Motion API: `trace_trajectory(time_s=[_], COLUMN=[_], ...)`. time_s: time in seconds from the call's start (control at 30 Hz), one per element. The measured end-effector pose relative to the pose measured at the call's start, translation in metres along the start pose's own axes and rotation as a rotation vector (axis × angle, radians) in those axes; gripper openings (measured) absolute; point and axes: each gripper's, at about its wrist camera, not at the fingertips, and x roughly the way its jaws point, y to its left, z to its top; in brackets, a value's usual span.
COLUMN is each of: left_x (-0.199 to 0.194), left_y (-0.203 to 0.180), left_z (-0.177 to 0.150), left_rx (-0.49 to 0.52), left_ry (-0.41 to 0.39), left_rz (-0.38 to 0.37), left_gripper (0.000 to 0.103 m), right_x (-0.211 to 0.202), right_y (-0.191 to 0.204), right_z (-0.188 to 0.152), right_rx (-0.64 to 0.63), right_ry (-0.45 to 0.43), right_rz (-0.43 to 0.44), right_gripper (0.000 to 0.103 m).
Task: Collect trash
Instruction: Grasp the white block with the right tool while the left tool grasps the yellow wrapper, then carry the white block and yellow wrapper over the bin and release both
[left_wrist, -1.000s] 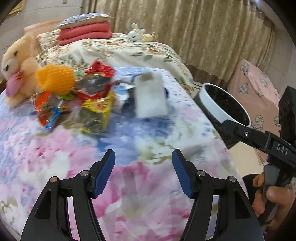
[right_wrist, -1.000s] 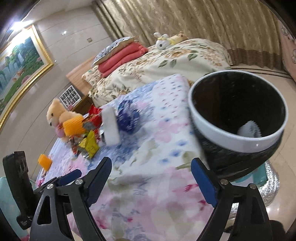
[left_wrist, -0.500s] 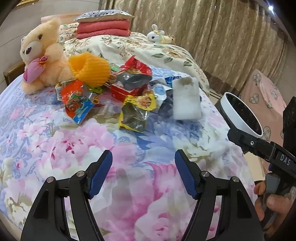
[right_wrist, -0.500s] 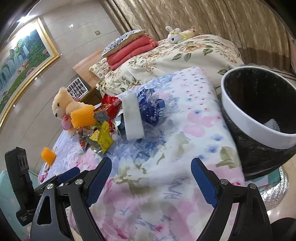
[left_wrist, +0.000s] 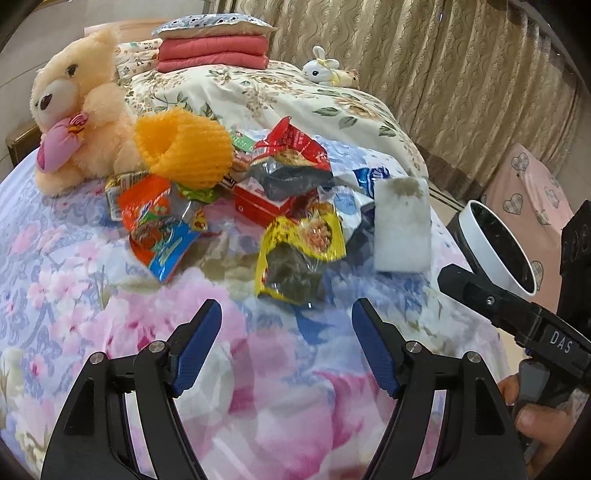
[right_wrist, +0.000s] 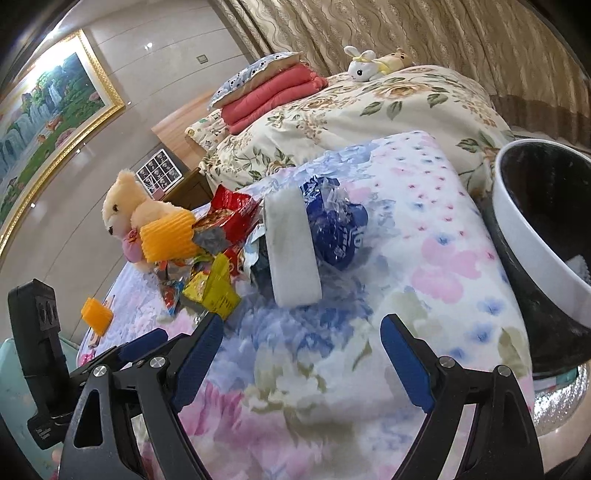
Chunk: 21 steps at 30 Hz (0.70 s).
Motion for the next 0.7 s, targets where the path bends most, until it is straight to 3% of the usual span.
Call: trace_trajectory(time_s=[0.27, 0.3, 0.33, 0.37, 0.4, 0.5, 0.7], left_x=[0.023, 0.026, 0.029, 0.033, 0.036, 0.034, 0.018], left_y=[0.000, -0.001, -0.001, -0.001, 0.000, 0.005, 0.002], left_z=[0.015, 0.016, 0.017, 0.018, 0.017, 0.016, 0.008], left_rx=[0.010, 0.014, 0.015, 0.014, 0.012, -0.006, 0.006], left_ry=[0.018, 0.024, 0.031, 0.047, 0.062, 0.060, 0.038], left_rz=[0.018, 0.018, 0.013, -0.002, -0.018, -0.041, -0.048], left_gripper=[0.074, 0.070, 0.053, 0.041, 0.026, 0.010, 0.008], right_x=[0.029, 0.033, 0.035, 0.037, 0.037, 0.034, 0.014], right_y=[-0.002, -0.003, -0.003, -0.003, -0.003, 0.001, 0.001], right_z=[0.014, 0.015, 0.015, 0.015, 0.014, 0.011, -0.003], right_rx=[0.011, 0.019, 0.022, 0.025, 0.026, 0.008, 0.002], right_ry=[0.033, 0.042, 0.048, 0.054, 0.057, 0.063, 0.063], right_rz=[0.017, 0.024, 0.028, 0.033, 0.038, 0.064, 0.087], right_gripper=[0.058, 0.049, 0.037, 0.030, 0.029, 0.028, 0.028])
